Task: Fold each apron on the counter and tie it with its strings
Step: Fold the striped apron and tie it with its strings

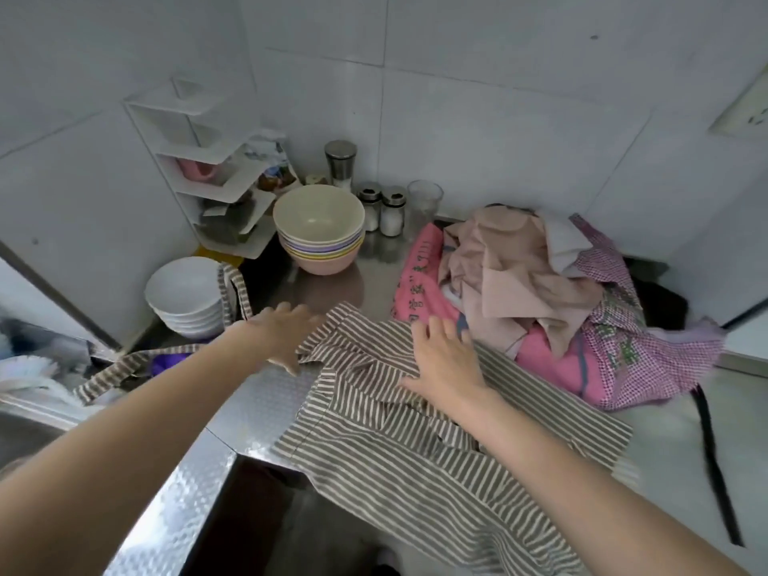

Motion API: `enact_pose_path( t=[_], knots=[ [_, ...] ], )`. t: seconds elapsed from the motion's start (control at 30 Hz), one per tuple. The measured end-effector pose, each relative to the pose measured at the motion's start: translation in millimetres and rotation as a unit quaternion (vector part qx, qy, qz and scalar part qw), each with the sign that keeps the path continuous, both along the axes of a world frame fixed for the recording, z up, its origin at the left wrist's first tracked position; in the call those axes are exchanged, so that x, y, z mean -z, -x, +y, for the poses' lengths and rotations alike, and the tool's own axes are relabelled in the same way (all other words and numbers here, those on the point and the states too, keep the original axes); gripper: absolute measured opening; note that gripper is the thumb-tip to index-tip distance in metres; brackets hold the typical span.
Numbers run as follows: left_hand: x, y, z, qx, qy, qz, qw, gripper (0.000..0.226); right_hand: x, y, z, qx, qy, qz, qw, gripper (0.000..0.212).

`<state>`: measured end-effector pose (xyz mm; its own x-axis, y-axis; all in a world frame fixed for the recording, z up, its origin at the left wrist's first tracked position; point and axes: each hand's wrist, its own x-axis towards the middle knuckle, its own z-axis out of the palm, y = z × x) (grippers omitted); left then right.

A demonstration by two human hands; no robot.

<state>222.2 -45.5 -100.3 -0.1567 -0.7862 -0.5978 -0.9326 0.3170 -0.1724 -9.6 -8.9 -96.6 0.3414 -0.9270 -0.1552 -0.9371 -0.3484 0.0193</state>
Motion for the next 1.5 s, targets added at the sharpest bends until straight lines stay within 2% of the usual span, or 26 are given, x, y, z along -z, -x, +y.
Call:
enact_pose_path(
  t=[0.07, 0.13, 0.27, 0.4, 0.47, 0.57, 0.67, 0.77, 0.83, 0.87, 0.93, 1.0, 1.07, 1.13, 1.2, 1.27, 1.3, 1.33, 1.37, 1.4, 1.43, 1.5],
  knots=[
    [20.0, 20.3, 15.8, 0.064, 0.039, -0.014, 0.997, 0.107, 19.8, 9.0, 8.1, 0.082, -0.098, 0.038, 0.991, 0.096],
    [38.2, 33.6, 29.6, 0.108, 0.08, -0.04, 0.99, 0.099, 43.0, 14.1, 17.8, 0.137, -0.177, 0.042, 0.974, 0.099],
    [57.0, 50.5, 26.8, 0.095, 0.17, -0.006, 0.981, 0.067, 63.7, 31.9, 26.8, 0.12, -0.128, 0.012, 0.984, 0.059],
    [58.7, 65.4, 19.6, 0.069, 0.155, -0.014, 0.985, 0.078, 42.2, 60.8, 2.6, 0.131, -0.166, -0.15, 0.966, 0.035],
    [60.2, 73.6, 17.2, 0.065, 0.181, -0.008, 0.981, 0.062, 27.1, 76.0, -10.7, 0.164, -0.129, -0.187, 0.96, 0.024],
    [50.3, 80.3, 6.6, 0.083, 0.242, 0.008, 0.967, 0.039, 11.7, 87.8, -29.1, 0.205, -0.057, -0.197, 0.957, 0.017],
    [27.3, 79.9, -5.9, 0.055, 0.292, 0.047, 0.954, 0.03, 1.7, 88.4, -39.8, 0.235, -0.033, -0.246, 0.94, 0.027],
    [5.3, 79.1, -12.4, 0.024, 0.344, 0.144, 0.927, 0.026, -19.4, 88.4, -40.1, 0.279, 0.109, -0.286, 0.91, 0.027],
    [-3.1, 84.3, -8.6, 0.07, 0.323, 0.167, 0.929, 0.031, -38.5, 85.2, -32.0, 0.236, 0.213, -0.283, 0.905, 0.024],
    [-2.6, 87.0, -4.5, 0.099, 0.282, 0.155, 0.942, 0.036, -45.9, 83.7, -26.1, 0.191, 0.235, -0.27, 0.914, 0.02],
    [9.1, 88.2, 7.4, 0.134, 0.168, 0.092, 0.972, 0.044, -48.3, 82.6, -10.9, 0.091, 0.17, -0.207, 0.959, 0.013],
    [29.3, 81.9, 20.7, 0.162, 0.088, 0.024, 0.983, 0.046, -28.2, 80.8, 10.3, -0.01, 0.007, -0.08, 0.997, 0.02],
    [47.6, 75.8, 31.7, 0.2, 0.057, -0.005, 0.978, 0.04, 3.7, 82.6, 32.1, -0.062, -0.157, 0.003, 0.986, 0.022],
    [55.7, 72.9, 36.9, 0.218, 0.057, -0.014, 0.974, 0.036, 31.4, 85.4, 42.7, -0.041, -0.253, 0.03, 0.966, 0.024],
    [57.9, 69.2, 36.5, 0.218, 0.05, -0.002, 0.975, 0.033, 45.1, 85.9, 38.8, 0.017, -0.333, 0.024, 0.943, 0.047],
    [55.3, 65.1, 28.6, 0.168, -0.008, 0.067, 0.984, 0.028, 44.5, 84.6, 29.4, 0.081, -0.385, -0.028, 0.919, 0.072],
    [52.2, 60.8, 23.8, 0.103, -0.063, 0.139, 0.983, 0.028, 41.9, 83.3, 25.0, 0.11, -0.387, -0.073, 0.913, 0.077],
    [45.3, 58.0, 18.9, 0.016, -0.127, 0.222, 0.967, 0.028, 37.9, 81.3, 20.1, 0.138, -0.363, -0.126, 0.913, 0.078],
    [38.3, 54.0, 14.9, -0.079, -0.176, 0.303, 0.933, 0.027, 34.5, 78.3, 15.6, 0.162, -0.316, -0.182, 0.917, 0.072],
    [32.8, 49.7, 11.5, -0.147, -0.177, 0.367, 0.901, 0.025, 33.3, 74.5, 9.8, 0.174, -0.253, -0.228, 0.924, 0.062],
    [30.2, 45.7, 8.0, -0.188, -0.141, 0.401, 0.885, 0.021, 31.1, 70.5, 4.9, 0.169, -0.187, -0.253, 0.934, 0.051],
    [35.0, 36.0, -3.0, -0.245, 0.002, 0.409, 0.879, 0.021, 31.7, 58.8, -10.0, 0.125, -0.11, -0.232, 0.958, 0.032]
  ],
)
